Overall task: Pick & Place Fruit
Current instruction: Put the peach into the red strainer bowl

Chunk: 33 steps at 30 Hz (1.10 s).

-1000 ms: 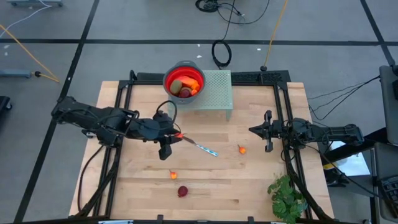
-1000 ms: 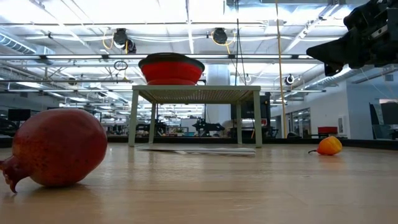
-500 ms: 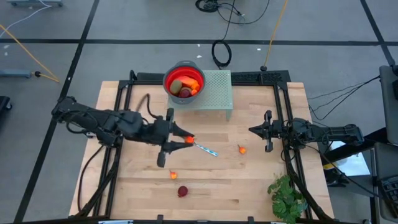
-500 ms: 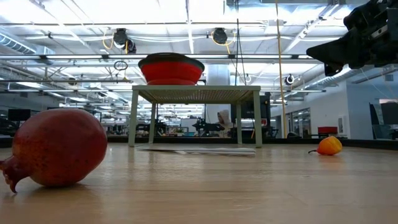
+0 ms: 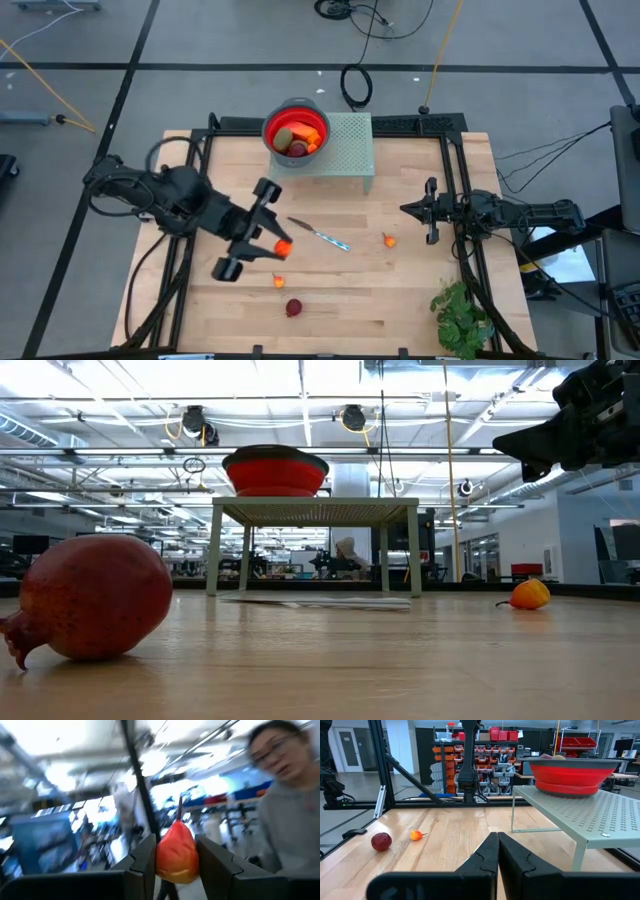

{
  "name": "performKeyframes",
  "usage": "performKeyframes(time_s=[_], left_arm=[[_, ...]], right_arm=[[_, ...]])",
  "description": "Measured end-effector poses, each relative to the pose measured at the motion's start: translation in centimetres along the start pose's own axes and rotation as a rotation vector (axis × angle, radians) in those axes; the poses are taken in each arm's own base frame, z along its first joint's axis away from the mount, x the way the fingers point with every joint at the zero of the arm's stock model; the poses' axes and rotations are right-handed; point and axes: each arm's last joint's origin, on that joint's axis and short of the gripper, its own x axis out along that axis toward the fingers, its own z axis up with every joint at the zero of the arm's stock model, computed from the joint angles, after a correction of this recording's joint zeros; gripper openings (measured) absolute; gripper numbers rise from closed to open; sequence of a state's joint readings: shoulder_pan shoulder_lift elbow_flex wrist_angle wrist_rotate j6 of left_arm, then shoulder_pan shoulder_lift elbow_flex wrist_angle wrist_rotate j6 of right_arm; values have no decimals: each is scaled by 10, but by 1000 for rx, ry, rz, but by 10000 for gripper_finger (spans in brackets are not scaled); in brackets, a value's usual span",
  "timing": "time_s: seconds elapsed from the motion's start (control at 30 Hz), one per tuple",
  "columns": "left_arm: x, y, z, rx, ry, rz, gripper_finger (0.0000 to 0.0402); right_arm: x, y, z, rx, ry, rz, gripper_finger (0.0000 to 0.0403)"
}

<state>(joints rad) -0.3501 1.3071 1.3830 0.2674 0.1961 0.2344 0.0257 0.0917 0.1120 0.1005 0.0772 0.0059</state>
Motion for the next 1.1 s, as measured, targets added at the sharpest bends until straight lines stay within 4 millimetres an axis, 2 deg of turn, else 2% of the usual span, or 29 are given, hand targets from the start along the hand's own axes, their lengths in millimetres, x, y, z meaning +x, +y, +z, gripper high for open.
performKeyframes(time_s=[0.17,0.53,0.83,1.1], left_arm=[[-1,-2,8,55,-109,-109,115],[-1,-2,8,27,-102,-119,115],[-2,8,17,-103,-168,165,115],[-7,13,32,-189,-328,266,115]], right_arm=[[0,0,0,0,0,0,0],[0,0,0,0,0,0,0],[0,0,0,0,0,0,0],[0,0,0,0,0,0,0]])
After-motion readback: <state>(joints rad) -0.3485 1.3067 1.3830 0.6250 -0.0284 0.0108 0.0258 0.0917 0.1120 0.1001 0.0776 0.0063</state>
